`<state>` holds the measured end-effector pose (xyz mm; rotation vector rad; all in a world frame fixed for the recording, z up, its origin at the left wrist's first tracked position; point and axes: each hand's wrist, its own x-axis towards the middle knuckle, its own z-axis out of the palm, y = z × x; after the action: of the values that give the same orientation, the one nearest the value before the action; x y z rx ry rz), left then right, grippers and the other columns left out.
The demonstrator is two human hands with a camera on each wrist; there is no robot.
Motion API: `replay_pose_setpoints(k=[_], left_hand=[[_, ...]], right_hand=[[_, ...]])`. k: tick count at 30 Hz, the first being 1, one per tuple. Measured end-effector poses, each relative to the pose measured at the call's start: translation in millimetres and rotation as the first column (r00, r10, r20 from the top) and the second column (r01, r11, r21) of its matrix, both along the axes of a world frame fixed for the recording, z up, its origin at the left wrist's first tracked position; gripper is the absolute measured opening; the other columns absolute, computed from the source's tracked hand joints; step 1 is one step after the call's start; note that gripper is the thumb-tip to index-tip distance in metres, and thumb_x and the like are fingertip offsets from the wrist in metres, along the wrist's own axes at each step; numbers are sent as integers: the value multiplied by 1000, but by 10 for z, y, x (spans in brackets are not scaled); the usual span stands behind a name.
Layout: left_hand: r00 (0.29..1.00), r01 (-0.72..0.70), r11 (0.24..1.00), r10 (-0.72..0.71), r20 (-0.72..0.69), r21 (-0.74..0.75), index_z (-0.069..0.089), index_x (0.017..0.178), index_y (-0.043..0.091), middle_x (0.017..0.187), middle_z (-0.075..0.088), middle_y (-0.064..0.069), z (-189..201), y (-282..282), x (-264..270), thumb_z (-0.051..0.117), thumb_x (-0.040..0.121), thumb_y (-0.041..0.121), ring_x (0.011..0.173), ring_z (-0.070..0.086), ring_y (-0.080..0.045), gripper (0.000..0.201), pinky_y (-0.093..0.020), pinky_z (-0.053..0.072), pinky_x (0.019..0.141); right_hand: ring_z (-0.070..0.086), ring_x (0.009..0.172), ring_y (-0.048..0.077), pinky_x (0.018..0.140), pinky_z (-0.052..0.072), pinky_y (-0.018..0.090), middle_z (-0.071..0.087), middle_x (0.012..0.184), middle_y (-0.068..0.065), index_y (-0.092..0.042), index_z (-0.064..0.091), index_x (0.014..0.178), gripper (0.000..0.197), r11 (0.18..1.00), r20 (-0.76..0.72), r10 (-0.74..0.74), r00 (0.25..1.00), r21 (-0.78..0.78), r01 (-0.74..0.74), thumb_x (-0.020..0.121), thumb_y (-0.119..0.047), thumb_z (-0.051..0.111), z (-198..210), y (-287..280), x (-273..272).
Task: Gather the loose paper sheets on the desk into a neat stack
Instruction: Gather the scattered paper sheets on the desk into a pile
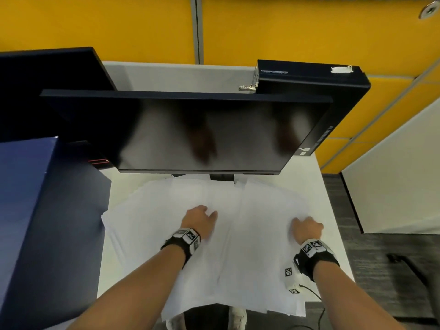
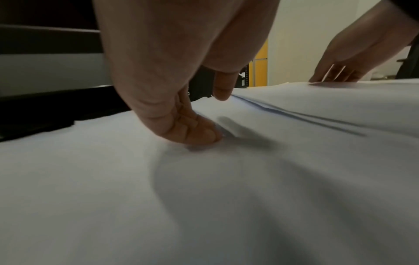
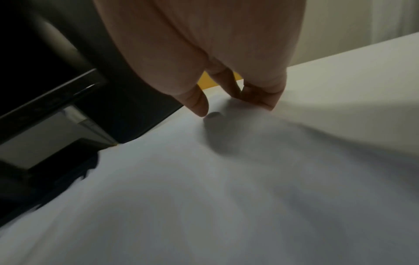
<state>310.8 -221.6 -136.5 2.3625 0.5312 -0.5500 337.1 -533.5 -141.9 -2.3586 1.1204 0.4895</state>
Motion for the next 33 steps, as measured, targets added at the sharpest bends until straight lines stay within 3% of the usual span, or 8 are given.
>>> replay_pose_setpoints(k=[3, 6, 10, 14, 21, 25, 28, 33], left_hand=[[1000, -4, 999, 4, 21, -46, 57, 138, 19, 122, 70, -3, 70, -201, 68, 54, 96, 38, 114, 65, -23, 47, -33, 51, 101], [997, -63, 994, 66, 35, -90, 58, 136, 20, 110, 74, 0, 102, -196, 41, 57, 95, 33, 107, 67, -21, 43, -32, 53, 98], [997, 19, 999, -16, -71, 39, 59, 130, 20, 123, 68, -1, 67, -8, -151, 59, 90, 50, 114, 64, -22, 50, -31, 50, 97], [981, 81, 996, -74, -179, 29, 58, 130, 13, 130, 63, -6, 23, -95, -372, 62, 90, 45, 118, 61, -27, 51, -28, 47, 89], [990, 63, 998, -59, -125, 28, 60, 127, 14, 126, 64, -4, 63, -250, -518, 60, 93, 36, 117, 61, -24, 40, -31, 50, 97], [979, 97, 994, -87, -187, 47, 71, 88, 10, 77, 66, -1, 128, -195, -580, 63, 84, 38, 76, 67, -23, 29, -24, 51, 63], [979, 102, 994, -94, -180, 36, 72, 74, 4, 66, 66, -4, 88, -241, -667, 65, 82, 34, 61, 64, -23, 33, -22, 42, 48], [980, 113, 994, -110, -164, 8, 78, 85, 8, 86, 76, -3, 50, -162, -695, 65, 86, 36, 82, 73, -24, 31, -29, 59, 74]], right_hand=[[55, 113, 44, 98, 46, 44, 51, 126, 28, 0, 55, 123, 52, 977, 76, 172, 982, 117, -180, 89, -37, 47, -38, 272, 44], [53, 123, 40, 106, 43, 45, 52, 136, 23, -6, 47, 141, 63, 945, 177, 191, 965, 232, -230, 86, -38, 54, 42, 230, -17], [55, 118, 39, 100, 46, 41, 52, 134, 26, -1, 46, 140, 57, 970, 85, 184, 979, 144, -194, 93, -31, 55, 47, -89, -369], [54, 111, 39, 83, 44, 35, 50, 126, 25, 0, 44, 132, 44, 954, -45, 298, 954, 39, -297, 93, -21, 51, -71, 106, -846], [56, 110, 38, 91, 45, 37, 57, 120, 25, 2, 52, 126, 36, 928, -24, 368, 930, 71, -366, 95, -15, 46, 67, 217, -889], [61, 109, 36, 94, 50, 38, 60, 124, 21, -1, 55, 125, 34, 945, -33, 321, 947, 77, -318, 95, -16, 49, 137, 103, -1075], [62, 104, 34, 86, 50, 34, 63, 117, 20, 3, 59, 113, 28, 909, -161, 415, 896, 111, -401, 96, -16, 48, 102, 266, -1256], [62, 81, 28, 74, 53, 32, 68, 94, 14, 0, 61, 94, 31, 929, -220, 347, 911, 210, -303, 89, -30, 57, 88, 200, -1188]])
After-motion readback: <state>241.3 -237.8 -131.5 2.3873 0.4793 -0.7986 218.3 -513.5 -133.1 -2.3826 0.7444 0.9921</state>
